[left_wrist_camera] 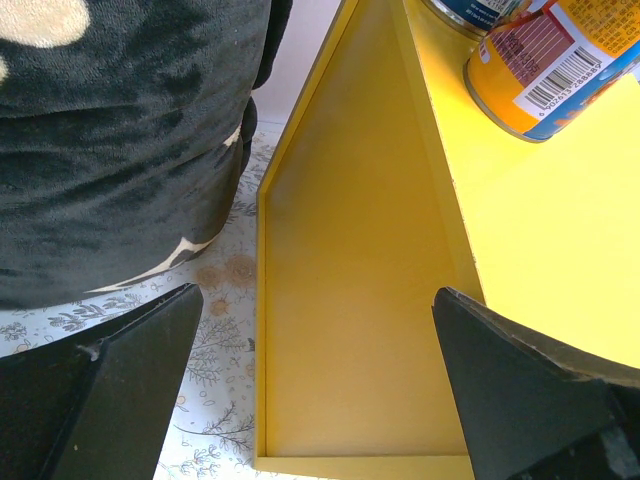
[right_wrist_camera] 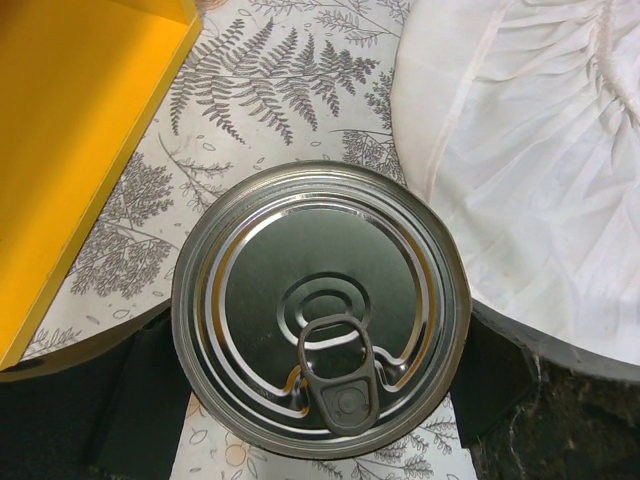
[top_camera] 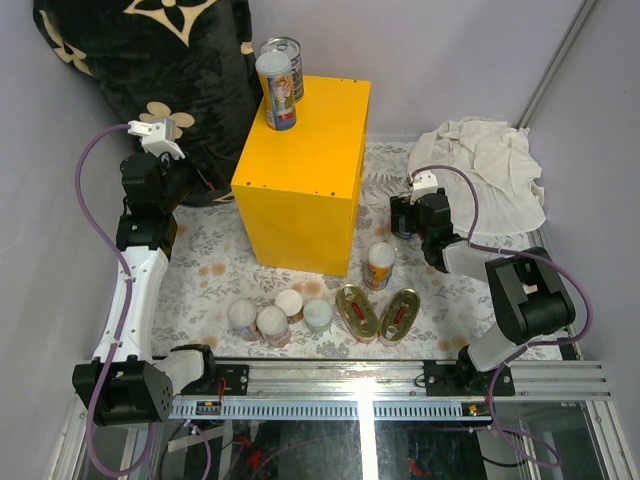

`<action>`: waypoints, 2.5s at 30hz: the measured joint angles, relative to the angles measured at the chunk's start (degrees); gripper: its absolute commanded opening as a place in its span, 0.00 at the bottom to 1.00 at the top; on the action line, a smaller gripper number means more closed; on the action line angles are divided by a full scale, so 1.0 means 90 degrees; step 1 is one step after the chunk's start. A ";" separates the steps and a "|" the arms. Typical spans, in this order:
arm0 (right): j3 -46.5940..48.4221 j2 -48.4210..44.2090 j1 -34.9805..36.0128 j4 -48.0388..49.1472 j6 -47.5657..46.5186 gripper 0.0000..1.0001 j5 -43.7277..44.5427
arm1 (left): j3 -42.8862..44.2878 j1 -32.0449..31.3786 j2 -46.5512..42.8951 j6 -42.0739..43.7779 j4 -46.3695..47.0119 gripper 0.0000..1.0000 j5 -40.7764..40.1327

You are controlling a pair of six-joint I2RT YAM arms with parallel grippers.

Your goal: Place and organize the canned foods onto the counter

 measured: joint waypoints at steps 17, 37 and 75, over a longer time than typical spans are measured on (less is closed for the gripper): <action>0.0554 -0.1081 0.0017 -0.1321 0.0148 0.00 -0.0415 | 0.0000 0.0000 0.0000 0.0002 0.0000 1.00 -0.0005; 0.2691 -0.1953 0.0022 -0.3551 0.0248 0.00 -0.0760 | 0.0000 0.0000 -0.0012 0.0005 -0.0010 1.00 -0.0034; 0.8799 0.1428 0.1035 -0.5042 0.0019 0.75 -0.2929 | 0.0002 -0.0010 -0.0012 0.0002 -0.0015 1.00 -0.0051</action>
